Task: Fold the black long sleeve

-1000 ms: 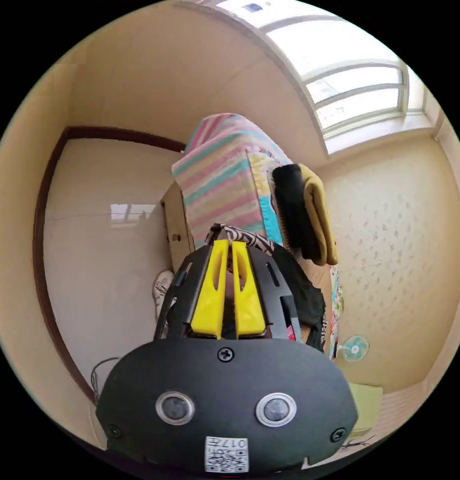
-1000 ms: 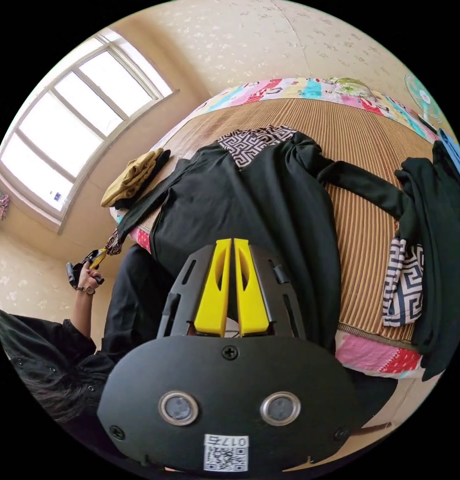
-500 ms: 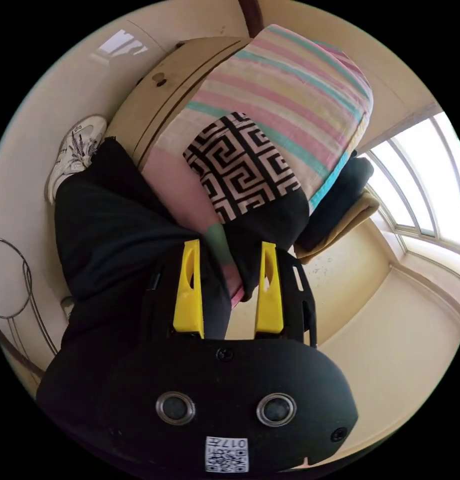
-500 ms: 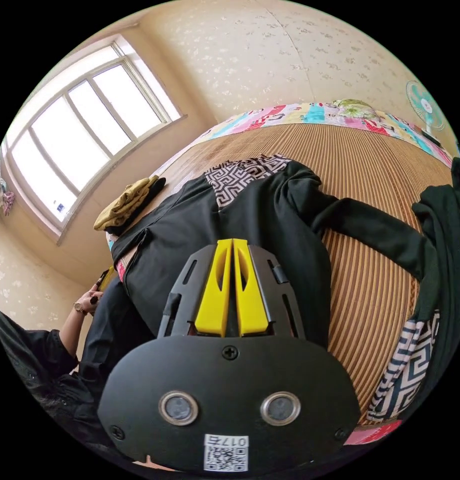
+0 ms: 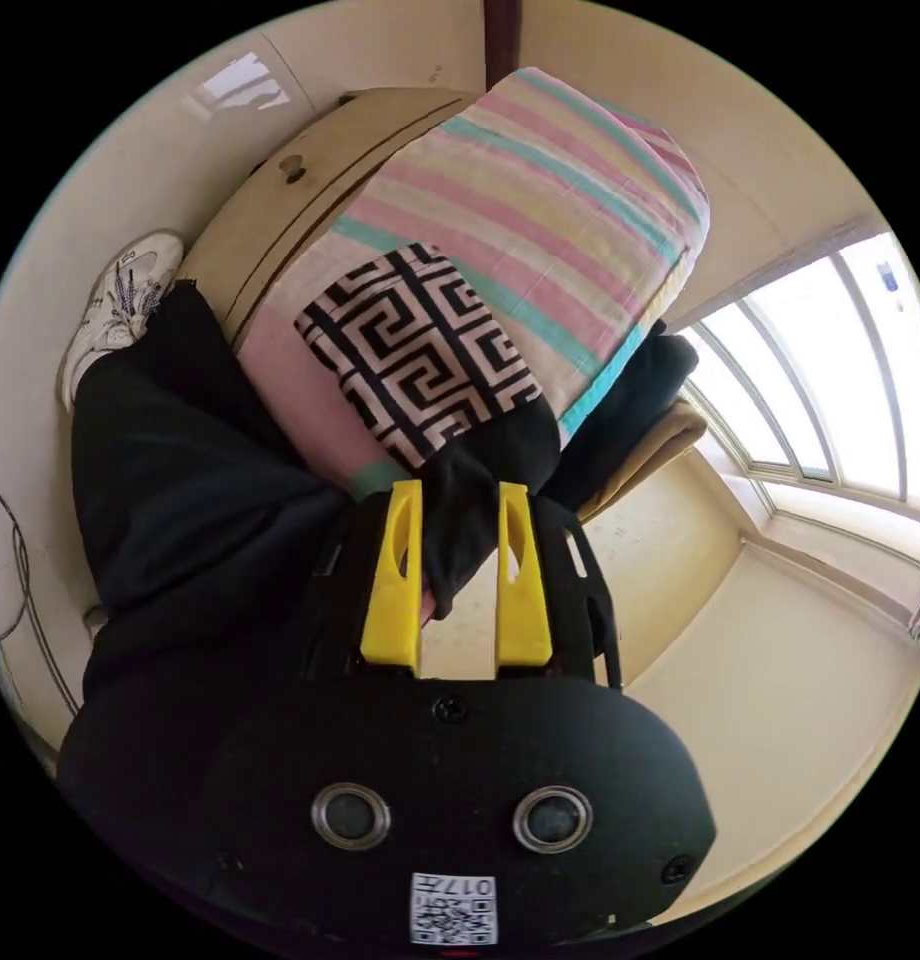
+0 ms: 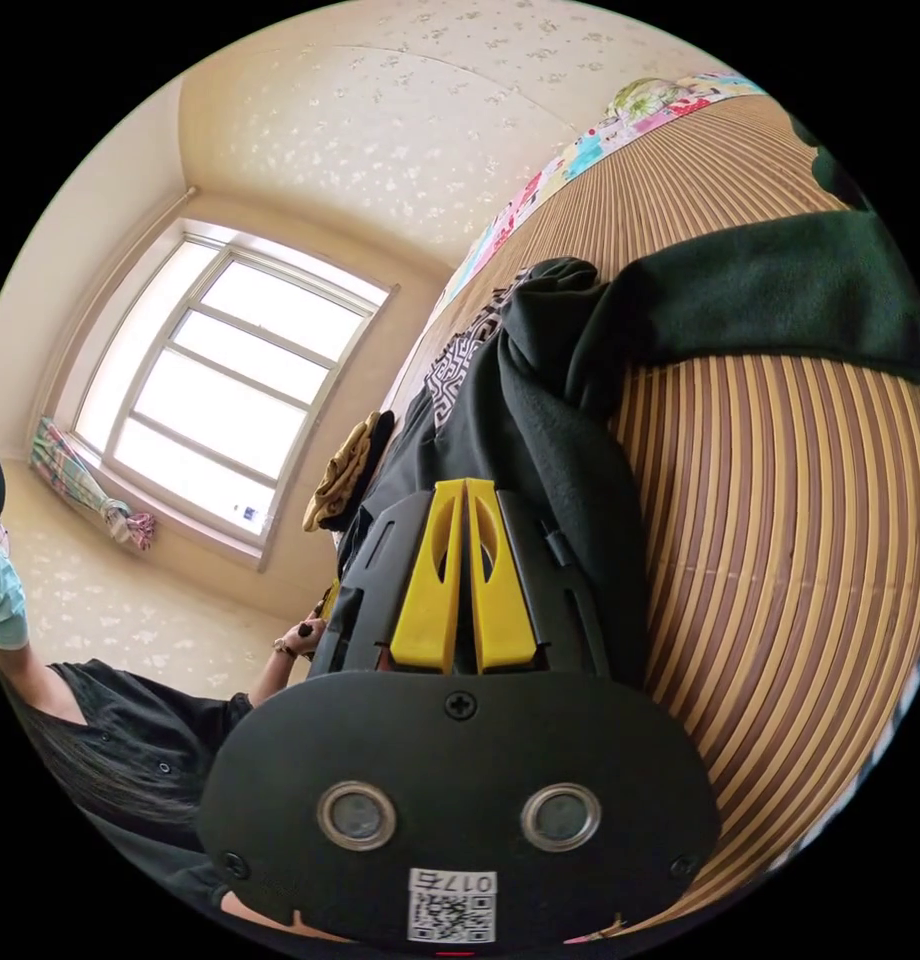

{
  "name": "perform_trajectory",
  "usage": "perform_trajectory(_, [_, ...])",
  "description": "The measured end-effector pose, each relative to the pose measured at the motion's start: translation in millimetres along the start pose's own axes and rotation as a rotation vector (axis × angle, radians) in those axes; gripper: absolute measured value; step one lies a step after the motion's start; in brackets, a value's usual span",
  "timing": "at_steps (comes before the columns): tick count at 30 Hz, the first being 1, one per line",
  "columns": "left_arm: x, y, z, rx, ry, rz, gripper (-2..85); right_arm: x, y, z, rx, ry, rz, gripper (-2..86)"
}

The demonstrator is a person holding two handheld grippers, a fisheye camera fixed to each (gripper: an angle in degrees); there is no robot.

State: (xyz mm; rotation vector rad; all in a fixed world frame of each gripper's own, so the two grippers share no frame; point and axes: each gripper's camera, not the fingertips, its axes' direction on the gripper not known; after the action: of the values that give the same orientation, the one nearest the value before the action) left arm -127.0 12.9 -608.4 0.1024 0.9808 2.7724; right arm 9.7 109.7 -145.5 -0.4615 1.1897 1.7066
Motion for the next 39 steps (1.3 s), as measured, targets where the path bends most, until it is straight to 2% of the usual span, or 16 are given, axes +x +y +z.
perform_trajectory(2, [-12, 13, 11, -0.017, -0.019, -0.027, 13.7, 4, 0, -6, 0.001, -0.014, 0.003, 0.2])
perform_trajectory(6, [-42, 27, 14, 0.069, 0.121, -0.095, 12.1, 8, 0, -17, 0.003, -0.009, 0.002, 0.3])
perform_trajectory(9, [-38, 50, 18, 0.137, 0.215, -0.017, 2.4, 12, 0, -23, 0.005, -0.018, 0.002, 0.4])
perform_trajectory(11, [9, 89, 12, 0.240, -0.005, 0.184, 0.5, 13, 0, -26, 0.006, -0.020, 0.001, 0.4])
perform_trajectory(13, [102, 162, 38, 0.318, -0.261, 0.678, -0.3, 14, -1, -29, 0.009, -0.011, 0.003, 0.4])
perform_trajectory(16, [171, 272, 119, 0.387, -0.317, 1.110, -0.6, 14, -1, -31, 0.013, -0.001, 0.001, 0.4])
perform_trajectory(17, [178, 291, 141, 0.359, -0.289, 1.170, -0.6, 14, -1, -31, 0.012, -0.001, 0.001, 0.4])
perform_trajectory(20, [186, 373, 280, 0.060, -0.215, 1.404, -0.5, 15, -2, -31, 0.012, 0.001, 0.008, 0.4])
perform_trajectory(22, [154, 436, 409, -0.247, -0.334, 1.571, 0.1, 16, -2, -30, 0.011, 0.004, 0.014, 0.4])
perform_trajectory(23, [138, 450, 440, -0.329, -0.394, 1.600, 0.6, 16, -3, -30, 0.010, 0.003, 0.016, 0.4])
perform_trajectory(25, [54, 489, 537, -0.558, -0.676, 1.616, 3.6, 18, -4, -28, 0.007, -0.006, 0.025, 0.4])
perform_trajectory(27, [3, 503, 563, -0.632, -0.786, 1.601, 6.4, 18, -4, -25, 0.005, -0.007, 0.029, 0.4])
perform_trajectory(32, [-17, 495, 521, -0.492, -0.753, 1.555, 8.9, 17, -6, -15, -0.002, -0.007, 0.031, 0.3])
perform_trajectory(36, [-14, 445, 488, -0.312, -0.914, 1.431, 9.5, 14, -7, -3, 0.000, -0.007, 0.029, 0.3])
perform_trajectory(38, [-34, 421, 495, -0.355, -1.046, 1.372, 7.4, 12, -7, 3, -0.001, -0.005, 0.033, 0.3])
perform_trajectory(39, [-42, 419, 496, -0.340, -1.063, 1.461, 5.1, 10, -8, 8, -0.005, -0.003, 0.038, 0.3])
